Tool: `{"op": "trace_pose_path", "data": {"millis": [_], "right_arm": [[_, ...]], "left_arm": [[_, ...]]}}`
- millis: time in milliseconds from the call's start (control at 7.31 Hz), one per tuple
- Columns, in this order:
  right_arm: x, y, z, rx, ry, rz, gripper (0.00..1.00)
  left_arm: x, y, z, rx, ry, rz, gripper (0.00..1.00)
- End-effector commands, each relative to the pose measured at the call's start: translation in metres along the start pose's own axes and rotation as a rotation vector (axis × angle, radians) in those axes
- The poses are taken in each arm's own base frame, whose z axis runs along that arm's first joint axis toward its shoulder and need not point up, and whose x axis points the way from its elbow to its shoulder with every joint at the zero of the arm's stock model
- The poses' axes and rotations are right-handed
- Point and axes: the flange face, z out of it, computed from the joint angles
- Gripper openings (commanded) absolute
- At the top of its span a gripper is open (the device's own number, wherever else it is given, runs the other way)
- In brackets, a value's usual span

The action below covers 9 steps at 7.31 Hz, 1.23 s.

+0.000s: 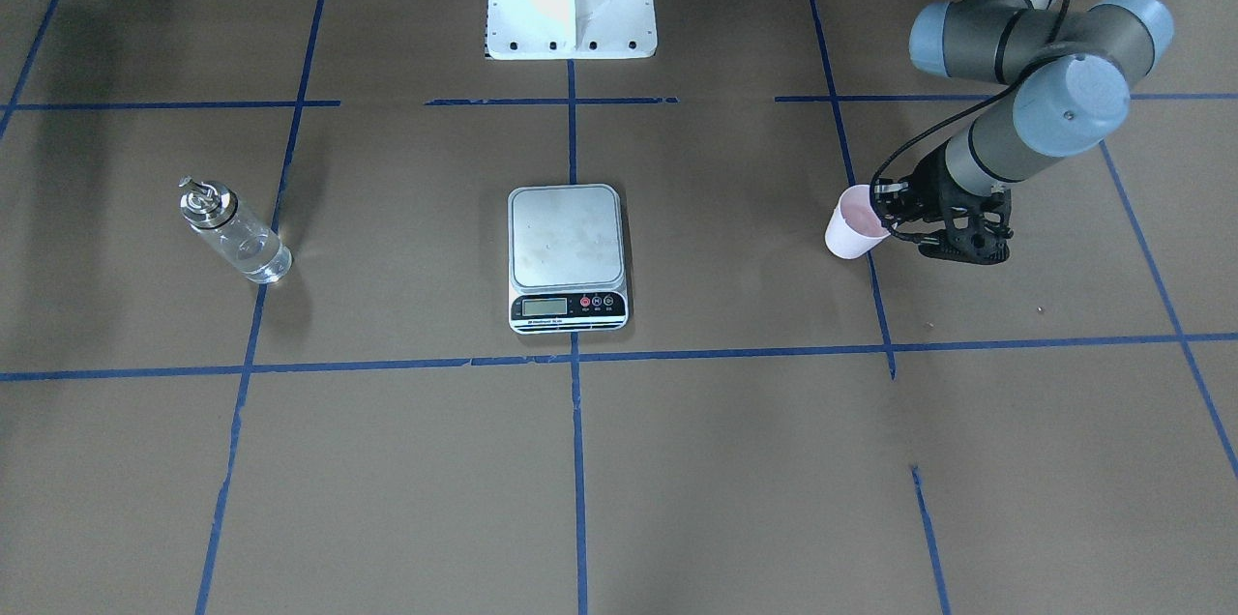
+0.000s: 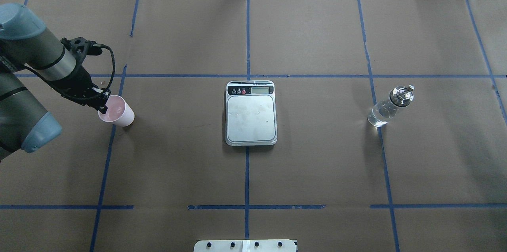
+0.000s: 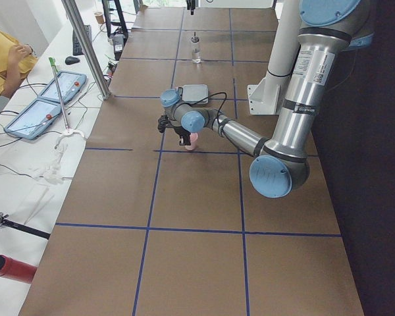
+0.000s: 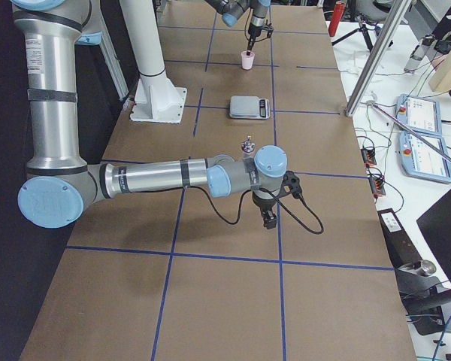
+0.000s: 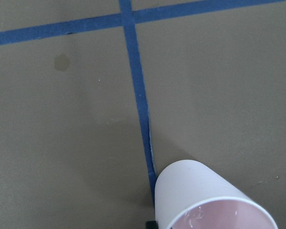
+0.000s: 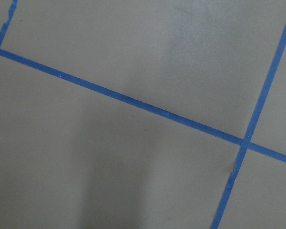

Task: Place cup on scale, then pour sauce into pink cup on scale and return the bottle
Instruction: 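Lift the pink cup with the left gripper and carry it over the scale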

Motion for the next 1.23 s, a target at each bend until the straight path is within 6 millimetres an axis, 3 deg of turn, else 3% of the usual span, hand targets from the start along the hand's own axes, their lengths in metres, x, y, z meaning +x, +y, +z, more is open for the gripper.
{"op": "trace_pose_path", "data": {"millis": [0,274,411,548,684,821,958,1095], "right_arm": [[-0.003,-0.002,-0.003,0.005,-0.001,-0.007,1.0],[-0.01,-0.008,-0.005,0.025,-0.025,-0.033,1.0],[-0.01,-0.007,-0.004,0.05,-0.025,-0.058,1.0],[-0.01,-0.006,-0.003,0.05,-0.025,-0.058,1.0],[-0.007,-0.005,-0.001,0.045,-0.026,-0.052,1.0],[-0.008,-0.004,0.0,0.042,-0.03,-0.052,1.0],[-0.011,-0.006,0.003,0.038,-0.033,-0.06,1.0],[-0.015,-0.007,0.002,0.043,-0.033,-0.071,1.0]], "left_arm": [[0.066,-0.009,-0.057,0.06,0.051,-0.145,0.0],[0.159,-0.018,-0.104,0.079,0.094,-0.183,0.0],[0.206,-0.01,-0.102,0.104,0.098,-0.17,0.0],[0.253,0.003,-0.078,0.128,0.072,-0.155,0.0],[0.269,0.006,-0.06,0.114,0.063,-0.147,0.0],[0.299,0.007,-0.051,0.093,0.07,-0.179,0.0],[0.336,0.005,-0.037,0.084,0.063,-0.203,0.0],[0.356,-0.011,-0.029,0.085,0.051,-0.22,0.0]]}}
